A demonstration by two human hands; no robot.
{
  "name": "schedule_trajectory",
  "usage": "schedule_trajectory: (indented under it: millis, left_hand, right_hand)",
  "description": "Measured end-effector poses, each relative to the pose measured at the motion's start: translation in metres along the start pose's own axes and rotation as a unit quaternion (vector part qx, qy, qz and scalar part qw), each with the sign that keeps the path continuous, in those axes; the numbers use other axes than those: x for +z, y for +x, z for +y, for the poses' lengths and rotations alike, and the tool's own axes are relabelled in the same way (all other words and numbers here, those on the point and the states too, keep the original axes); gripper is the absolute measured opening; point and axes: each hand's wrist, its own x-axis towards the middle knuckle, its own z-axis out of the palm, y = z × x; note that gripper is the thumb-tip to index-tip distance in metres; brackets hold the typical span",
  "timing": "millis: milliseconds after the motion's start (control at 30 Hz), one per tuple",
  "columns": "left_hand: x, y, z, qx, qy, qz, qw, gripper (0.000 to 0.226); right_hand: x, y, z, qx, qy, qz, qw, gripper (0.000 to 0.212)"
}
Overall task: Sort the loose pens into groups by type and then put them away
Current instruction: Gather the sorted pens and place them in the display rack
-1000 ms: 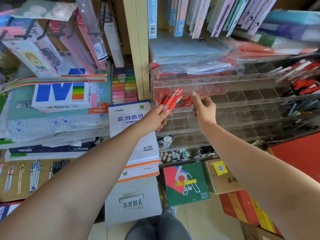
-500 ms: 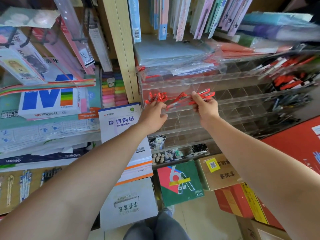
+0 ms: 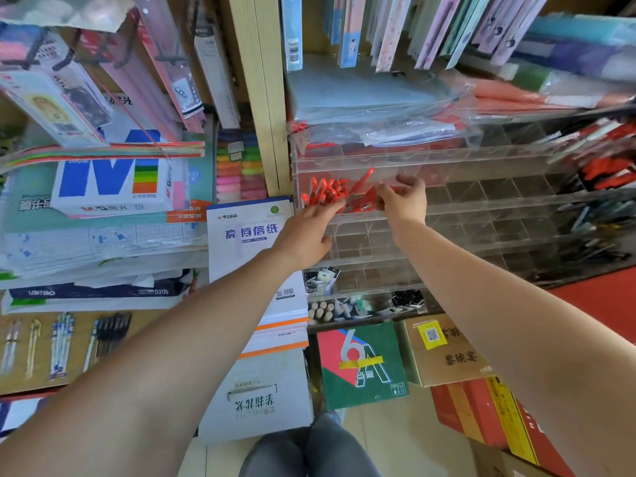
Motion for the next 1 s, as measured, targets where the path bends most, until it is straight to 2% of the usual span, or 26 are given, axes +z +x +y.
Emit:
schedule_trajectory:
  millis: [67,167,300,400,467,600,700,800,867,1000]
  left_hand:
    - [-0.001,0.000,-0.001,-0.003,-0.008,0.005,1.000,0.068]
    - [0.000,0.001,-0.001,-0.010,-0.010,0.004,1.000,0.067]
    - [0.000,0.002,0.001,-0.019,-0.008,-0.002,1.000,0.065]
    - [-0.002,0.000,0.003,-0.025,-0.001,0.018,1.000,0.057]
    - [-0.006,-0.002,0.002,-0.025,0.004,0.048,0.999,0.046]
    - [-0.020,-0.016,-0.004,-0.024,-0.012,0.111,0.993,0.025]
    - [-0.035,-0.038,-0.024,-0.041,-0.019,0.146,0.988,0.019]
    - [-0.051,-0.068,-0.060,-0.076,-0.038,0.172,0.981,0.015]
    - [-0.062,-0.095,-0.096,-0.099,-0.035,0.172,0.979,0.014]
    - [-0.069,-0.155,-0.179,-0.118,-0.025,0.149,0.981,0.013]
  right_hand:
    - [0.000,0.001,0.004,-0.027,-0.028,0.024,0.999,0.022]
    - [-0.004,0.000,0.005,-0.044,-0.079,-0.001,0.996,0.006]
    - [-0.016,-0.003,-0.001,-0.070,-0.096,-0.020,0.993,0.024]
    - [-0.020,-0.010,-0.004,-0.116,-0.146,0.011,0.982,0.034]
    - [-0.021,-0.019,-0.006,-0.152,-0.165,0.032,0.974,0.026]
    - [-0.009,-0.051,-0.012,-0.189,-0.151,-0.022,0.970,0.005]
    - [0.022,-0.083,-0.014,-0.221,-0.152,-0.077,0.960,0.005]
    - [0.068,-0.122,-0.012,-0.237,-0.135,-0.116,0.955,0.013]
    - [0.108,-0.156,-0.007,-0.232,-0.124,-0.143,0.954,0.018]
    - [0.190,-0.224,0.017,-0.204,-0.108,-0.201,0.952,0.011]
